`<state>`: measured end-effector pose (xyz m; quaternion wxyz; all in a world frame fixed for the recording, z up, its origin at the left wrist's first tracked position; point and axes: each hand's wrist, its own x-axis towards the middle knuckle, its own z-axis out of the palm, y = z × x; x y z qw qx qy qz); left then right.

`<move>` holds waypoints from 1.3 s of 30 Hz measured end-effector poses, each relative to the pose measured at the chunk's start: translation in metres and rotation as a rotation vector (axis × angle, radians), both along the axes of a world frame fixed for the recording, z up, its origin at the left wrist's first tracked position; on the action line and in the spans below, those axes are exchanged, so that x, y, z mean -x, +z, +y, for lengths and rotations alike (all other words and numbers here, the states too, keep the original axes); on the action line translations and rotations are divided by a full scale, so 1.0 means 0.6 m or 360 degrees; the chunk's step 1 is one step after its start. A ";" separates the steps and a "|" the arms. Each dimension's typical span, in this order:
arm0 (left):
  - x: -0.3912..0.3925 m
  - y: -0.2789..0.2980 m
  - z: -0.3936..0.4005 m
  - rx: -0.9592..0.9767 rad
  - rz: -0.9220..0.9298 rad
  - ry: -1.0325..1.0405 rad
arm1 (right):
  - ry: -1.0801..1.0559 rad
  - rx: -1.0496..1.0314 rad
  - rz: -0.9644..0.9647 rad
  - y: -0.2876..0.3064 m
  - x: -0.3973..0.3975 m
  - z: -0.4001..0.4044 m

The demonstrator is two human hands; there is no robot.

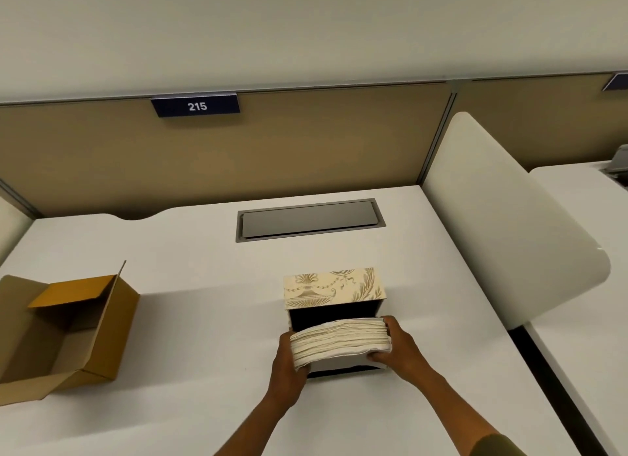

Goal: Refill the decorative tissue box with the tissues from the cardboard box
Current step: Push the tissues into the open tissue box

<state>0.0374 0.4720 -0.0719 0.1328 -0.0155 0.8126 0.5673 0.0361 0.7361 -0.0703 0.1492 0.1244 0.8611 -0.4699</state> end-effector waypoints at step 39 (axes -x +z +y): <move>0.063 -0.051 -0.044 0.0451 -0.0125 -0.0335 | 0.0232 0.0044 -0.0149 -0.051 0.024 0.040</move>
